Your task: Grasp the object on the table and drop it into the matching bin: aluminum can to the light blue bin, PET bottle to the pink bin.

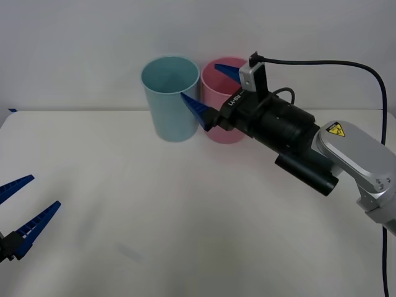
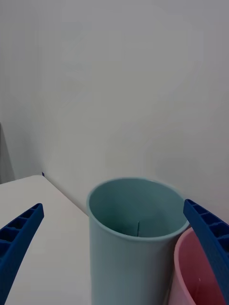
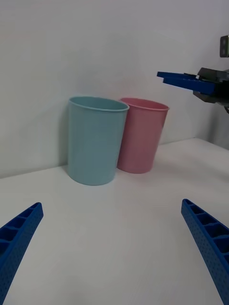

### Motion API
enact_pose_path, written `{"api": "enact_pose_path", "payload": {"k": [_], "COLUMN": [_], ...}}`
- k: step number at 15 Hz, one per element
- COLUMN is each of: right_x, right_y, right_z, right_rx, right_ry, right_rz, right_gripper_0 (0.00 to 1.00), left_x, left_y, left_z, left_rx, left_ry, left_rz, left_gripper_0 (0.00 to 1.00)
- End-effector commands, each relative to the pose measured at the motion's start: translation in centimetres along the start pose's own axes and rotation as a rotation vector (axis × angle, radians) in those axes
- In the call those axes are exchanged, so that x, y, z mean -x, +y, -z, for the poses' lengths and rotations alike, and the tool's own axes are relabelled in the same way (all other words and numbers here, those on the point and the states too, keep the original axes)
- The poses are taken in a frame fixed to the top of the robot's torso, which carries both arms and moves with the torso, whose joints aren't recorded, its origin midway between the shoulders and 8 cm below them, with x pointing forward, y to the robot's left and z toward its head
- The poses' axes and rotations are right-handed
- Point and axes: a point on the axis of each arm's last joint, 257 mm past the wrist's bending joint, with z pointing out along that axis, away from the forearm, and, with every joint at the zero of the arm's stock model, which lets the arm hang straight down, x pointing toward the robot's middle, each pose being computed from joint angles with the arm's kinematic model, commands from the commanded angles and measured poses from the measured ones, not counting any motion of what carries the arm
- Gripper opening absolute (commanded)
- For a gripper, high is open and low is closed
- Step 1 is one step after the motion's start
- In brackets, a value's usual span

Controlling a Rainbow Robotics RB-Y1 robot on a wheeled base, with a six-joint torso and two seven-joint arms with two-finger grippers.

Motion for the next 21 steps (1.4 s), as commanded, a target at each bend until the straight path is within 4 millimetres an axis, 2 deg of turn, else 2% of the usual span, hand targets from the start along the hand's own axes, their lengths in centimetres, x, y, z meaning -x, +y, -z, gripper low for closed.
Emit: {"api": "enact_pose_path", "payload": {"k": [1,4,8,11,16,21], "right_x": [-0.6,-2.0,-4.6,-6.7,-8.4,-9.1], "right_y": [0.0,0.0,-1.0,-1.5,-1.7,-1.6], "right_z": [2.9,6.2,11.9,16.0,22.2,28.7], "right_rx": [0.037,0.076,0.091,0.08,0.067,0.042], "right_ry": [0.011,0.037,0.081,0.118,0.157,0.185], "right_rz": [0.013,0.023,0.115,0.117,0.088,0.052], "right_gripper_0": [1.0,1.0,1.0,1.0,1.0,1.0], "left_x": [0.0,0.0,0.0,0.0,0.0,0.0], "left_y": [0.0,0.0,0.0,0.0,0.0,0.0], "left_z": [0.0,0.0,0.0,0.0,0.0,0.0], "left_rx": [0.0,0.0,0.0,0.0,0.0,0.0], "left_ry": [0.0,0.0,0.0,0.0,0.0,0.0], "left_rz": [0.0,0.0,0.0,0.0,0.0,0.0], "left_gripper_0": [1.0,1.0,1.0,1.0,1.0,1.0]}}
